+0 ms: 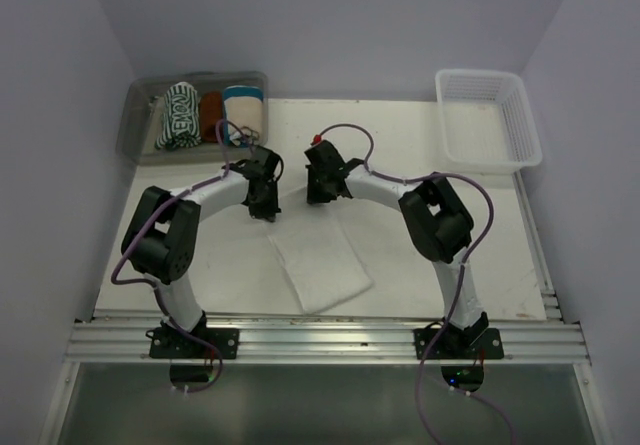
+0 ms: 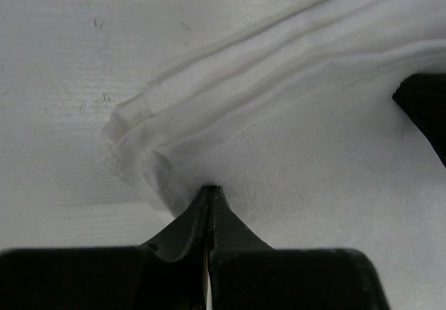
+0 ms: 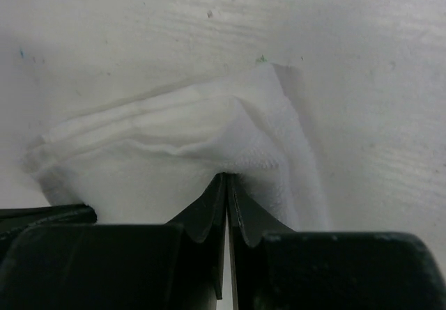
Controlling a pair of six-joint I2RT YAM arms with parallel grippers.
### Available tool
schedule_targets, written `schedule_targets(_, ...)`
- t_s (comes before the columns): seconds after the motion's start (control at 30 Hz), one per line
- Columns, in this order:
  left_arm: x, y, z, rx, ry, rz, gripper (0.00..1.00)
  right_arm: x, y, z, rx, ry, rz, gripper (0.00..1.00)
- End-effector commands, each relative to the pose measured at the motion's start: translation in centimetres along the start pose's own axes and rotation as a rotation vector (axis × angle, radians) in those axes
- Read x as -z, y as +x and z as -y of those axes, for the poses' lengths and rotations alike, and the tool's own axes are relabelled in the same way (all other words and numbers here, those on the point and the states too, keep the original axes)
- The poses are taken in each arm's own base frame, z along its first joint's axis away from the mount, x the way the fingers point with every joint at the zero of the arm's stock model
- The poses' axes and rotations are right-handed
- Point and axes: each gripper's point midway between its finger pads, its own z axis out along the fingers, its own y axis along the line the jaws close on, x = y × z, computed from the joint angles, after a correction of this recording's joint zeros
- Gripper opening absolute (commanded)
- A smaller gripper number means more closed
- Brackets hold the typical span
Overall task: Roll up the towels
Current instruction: Fold the towel
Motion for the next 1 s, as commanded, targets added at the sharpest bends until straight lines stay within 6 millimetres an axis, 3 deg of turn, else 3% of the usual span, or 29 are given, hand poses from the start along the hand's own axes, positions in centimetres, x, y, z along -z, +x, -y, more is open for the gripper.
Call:
schedule_targets(0.0, 0.2, -2.0, 0.3, -0.020, 0.040, 0.063, 0.00, -0.8, -2.1, -0.5, -0.042, -0.020, 0.029, 0.07)
schedule_targets(0.23, 5.2, -5.6, 1.4, -0.034, 0.067, 0.171, 0.00, -0.5, -3.0, 4.0, -0.185, 0.070, 0.064, 0.07)
schedule_targets(0.33, 6.3, -5.6, 1.7, -0.037, 0.086, 0.179, 0.00, 0.1, -3.3, 5.2, -0.253, 0.080, 0.085, 0.07)
schedule_targets(0.4, 6.5, -5.4, 2.0, -0.028, 0.107, 0.175, 0.00, 0.5, -3.6, 5.0, -0.261, 0.068, 0.099, 0.07)
schedule_targets(0.53, 7.1, -3.0, 3.0, -0.018, 0.198, 0.123, 0.00, 2.6, -5.1, 3.1, -0.198, -0.018, 0.114, 0.08)
schedule_targets(0.67, 7.7, -0.9, 3.8, 0.015, 0.270, 0.108, 0.00, 7.2, -7.2, 1.8, -0.137, -0.067, 0.188, 0.11)
schedule_targets(0.73, 7.5, 0.1, 3.9, 0.024, 0.278, 0.099, 0.00, 8.4, -6.6, 2.5, -0.109, -0.053, 0.190, 0.12)
schedule_targets(0.77, 7.4, 0.4, 4.0, 0.023, 0.279, 0.096, 0.00, 10.1, -6.8, 2.2, -0.087, -0.068, 0.214, 0.14)
schedule_targets(0.97, 6.4, 2.2, 4.8, 0.024, 0.290, 0.062, 0.00, 12.1, -0.7, 4.4, -0.007, -0.002, 0.151, 0.17)
